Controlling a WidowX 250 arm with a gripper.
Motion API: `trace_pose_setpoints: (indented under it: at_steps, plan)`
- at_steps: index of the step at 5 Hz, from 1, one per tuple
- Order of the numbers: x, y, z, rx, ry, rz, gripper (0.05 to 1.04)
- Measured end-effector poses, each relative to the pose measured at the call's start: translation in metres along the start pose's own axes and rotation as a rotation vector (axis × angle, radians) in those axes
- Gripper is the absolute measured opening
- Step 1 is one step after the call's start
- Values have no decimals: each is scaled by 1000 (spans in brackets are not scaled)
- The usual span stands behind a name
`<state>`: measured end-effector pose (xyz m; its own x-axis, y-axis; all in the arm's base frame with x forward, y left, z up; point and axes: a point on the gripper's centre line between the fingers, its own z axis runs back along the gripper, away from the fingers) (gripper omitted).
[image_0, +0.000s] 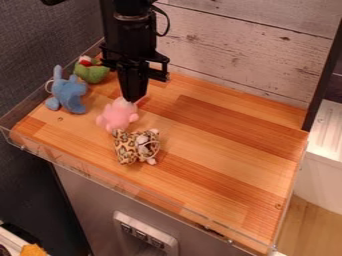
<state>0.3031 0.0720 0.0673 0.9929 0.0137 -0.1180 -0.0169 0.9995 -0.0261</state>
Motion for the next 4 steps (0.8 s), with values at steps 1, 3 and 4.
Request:
trace_pose_setpoints:
  at_steps: [1,3,4]
  plan:
    - [6,12,-1,-15,5,99,90]
    - [30,66,-3,-49,-8,503,533]
    - [39,93,-5,-74,-13,734,838]
